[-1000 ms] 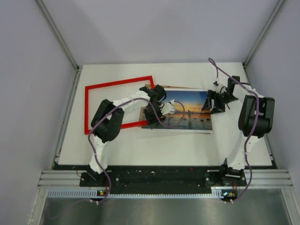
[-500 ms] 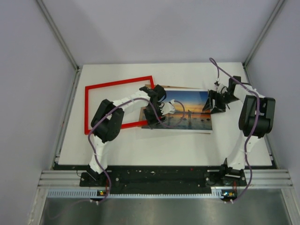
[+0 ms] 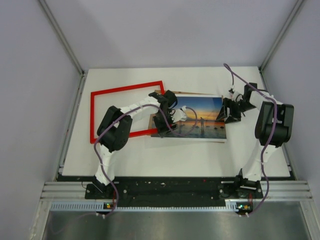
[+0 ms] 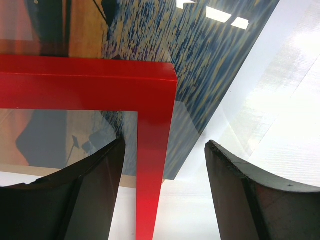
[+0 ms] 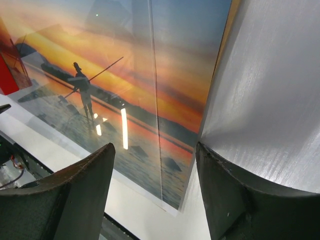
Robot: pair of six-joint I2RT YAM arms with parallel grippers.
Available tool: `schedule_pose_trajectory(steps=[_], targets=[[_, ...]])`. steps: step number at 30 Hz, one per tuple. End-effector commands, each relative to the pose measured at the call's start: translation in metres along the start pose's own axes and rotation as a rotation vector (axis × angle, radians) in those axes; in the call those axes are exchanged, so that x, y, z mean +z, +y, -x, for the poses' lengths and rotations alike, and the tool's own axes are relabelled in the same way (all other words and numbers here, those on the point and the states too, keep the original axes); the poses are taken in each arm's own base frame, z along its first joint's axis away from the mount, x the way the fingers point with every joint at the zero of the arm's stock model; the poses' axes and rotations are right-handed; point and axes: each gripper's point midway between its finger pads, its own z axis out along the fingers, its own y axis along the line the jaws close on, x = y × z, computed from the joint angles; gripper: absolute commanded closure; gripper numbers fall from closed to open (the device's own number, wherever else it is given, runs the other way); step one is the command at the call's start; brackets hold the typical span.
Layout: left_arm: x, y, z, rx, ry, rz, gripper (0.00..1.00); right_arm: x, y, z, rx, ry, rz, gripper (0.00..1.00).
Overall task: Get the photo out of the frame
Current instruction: Pick up the photo from the photo frame.
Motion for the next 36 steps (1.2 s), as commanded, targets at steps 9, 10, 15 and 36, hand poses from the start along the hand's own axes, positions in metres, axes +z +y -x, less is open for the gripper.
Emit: schedule_pose_trajectory(steps=[9,10,15,36], targets=[[-0.003,-0.006,0.012,-0.001,-0.043,-0.032,0.29,-0.011,0.014,0.002,-0.012,-0.013,0.065,0.35],[-0.004,-0.005,0.012,-0.002,-0.044,-0.031,0.29,-0.012,0.016,0.002,-0.014,-0.016,0.071,0.36],[-0.004,-0.004,0.013,-0.003,-0.047,-0.032,0.28,-0.021,0.025,0.007,-0.03,-0.044,0.088,0.46],[-0.001,-0.005,0.014,-0.004,-0.047,-0.04,0.28,-0.019,-0.008,0.015,0.032,-0.045,0.049,1.0]])
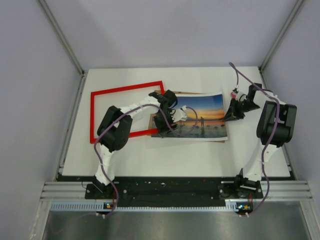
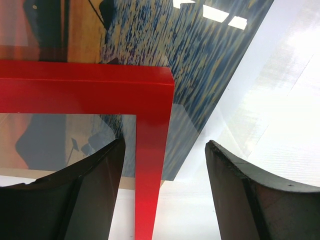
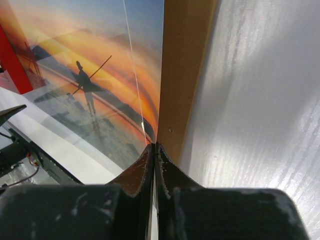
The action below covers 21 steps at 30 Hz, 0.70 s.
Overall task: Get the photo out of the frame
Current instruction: Pick up the photo from the photo frame.
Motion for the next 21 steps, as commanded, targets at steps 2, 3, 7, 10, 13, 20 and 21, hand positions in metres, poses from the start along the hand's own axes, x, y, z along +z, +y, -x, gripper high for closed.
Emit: schedule_pose_trajectory(steps=[2,3,7,10,13,20,21], targets=[[-0.001,-0.004,0.012,-0.002,-0.036,-0.03,0.28,-0.012,-0.005,0.015,-0.01,-0.044,-0.005,1.0],[-0.001,-0.004,0.012,-0.002,-0.036,-0.03,0.28,-0.015,-0.006,0.017,-0.011,-0.051,-0.019,1.0],[0.0,-0.003,0.009,-0.004,-0.026,-0.025,0.28,-0.034,0.0,0.027,-0.056,-0.104,-0.058,1.0],[0.002,-0.004,0.006,-0.006,-0.017,-0.028,0.28,-0.058,0.015,0.042,-0.108,-0.177,-0.08,1.0],[0.003,-0.005,0.004,-0.008,-0.011,-0.026,0.28,-0.084,0.032,0.057,-0.149,-0.241,-0.097,1.0],[0.001,-0.005,0.005,-0.007,-0.016,-0.021,0.28,-0.127,0.055,0.073,-0.205,-0.318,-0.145,1.0],[0.002,-0.004,0.004,-0.01,-0.015,-0.022,0.28,-0.13,0.057,0.075,-0.207,-0.326,-0.152,1.0]])
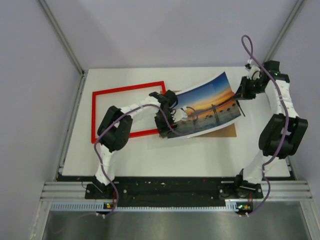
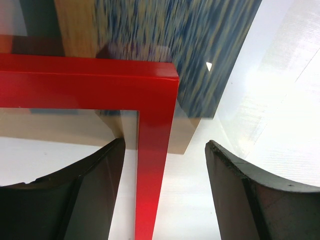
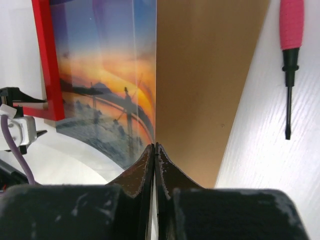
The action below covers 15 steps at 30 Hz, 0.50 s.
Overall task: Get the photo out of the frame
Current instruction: Pick up the photo from the photo frame.
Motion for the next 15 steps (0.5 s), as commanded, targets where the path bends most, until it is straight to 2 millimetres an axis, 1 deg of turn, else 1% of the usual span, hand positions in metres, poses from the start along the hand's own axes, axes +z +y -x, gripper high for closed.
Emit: schedule_pose_trajectory(steps=[1,7,9,12,15], targets=[[0.002,-0.003,-0.001,-0.008,0.002,-0.013,0.28,-0.036,0.006,0.021,-0.041,-0.071,-0.059,1.0],[0.003,-0.003,-0.002,-0.009,0.005,-0.01,0.28,-0.064,0.018,0.039,-0.078,-0.129,-0.091,1.0],[0.003,-0.002,-0.003,-0.01,0.005,-0.006,0.28,-0.07,0.021,0.044,-0.088,-0.137,-0.097,1.0],[0.001,-0.001,-0.002,-0.008,0.005,0.0,0.28,-0.078,0.019,0.05,-0.099,-0.151,-0.132,1.0],[0.001,0.0,-0.001,-0.011,0.002,0.0,0.28,-0.097,0.026,0.066,-0.127,-0.199,-0.159,1.0]])
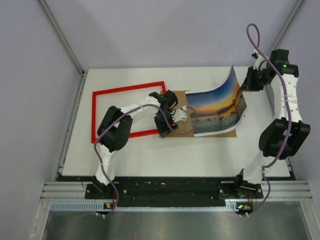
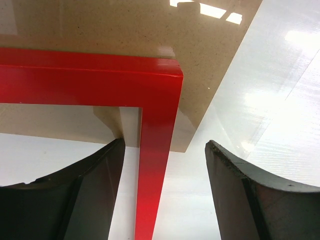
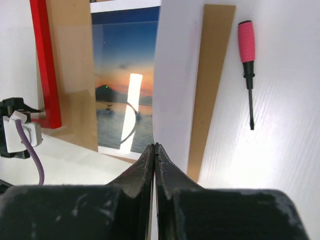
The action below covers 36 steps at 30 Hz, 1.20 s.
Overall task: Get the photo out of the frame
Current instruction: Pick up the photo from the photo frame.
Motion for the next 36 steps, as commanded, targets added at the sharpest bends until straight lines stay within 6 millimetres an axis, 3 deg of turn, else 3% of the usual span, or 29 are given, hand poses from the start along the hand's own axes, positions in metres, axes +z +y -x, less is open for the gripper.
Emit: schedule_pose_trajectory(steps=[1,7,14,21,30,36], targets=[[0.0,-0.001,0.002,-0.003,-0.005,-0.003,0.28,-0.058,0.011,0.044,-0.082,-0.156,-0.074,1.0],[-0.006,0.002,0.008,-0.012,-0.026,0.003,0.23,-0.089,0.027,0.074,-0.13,-0.226,-0.095,1.0],[-0.04,0.011,0.029,-0.02,-0.121,0.04,0.02,-0.115,0.082,0.089,-0.241,-0.327,0.006,1.0],[-0.076,0.023,0.042,-0.017,-0.209,0.094,0.02,-0.142,0.123,0.102,-0.31,-0.426,0.069,1.0],[-0.109,0.039,0.055,-0.021,-0.279,0.153,0.02,-0.166,0.14,0.113,-0.353,-0.505,0.094,1.0],[-0.109,0.052,0.061,-0.051,-0.322,0.2,0.02,-0.179,0.173,0.112,-0.399,-0.545,0.183,1.0]])
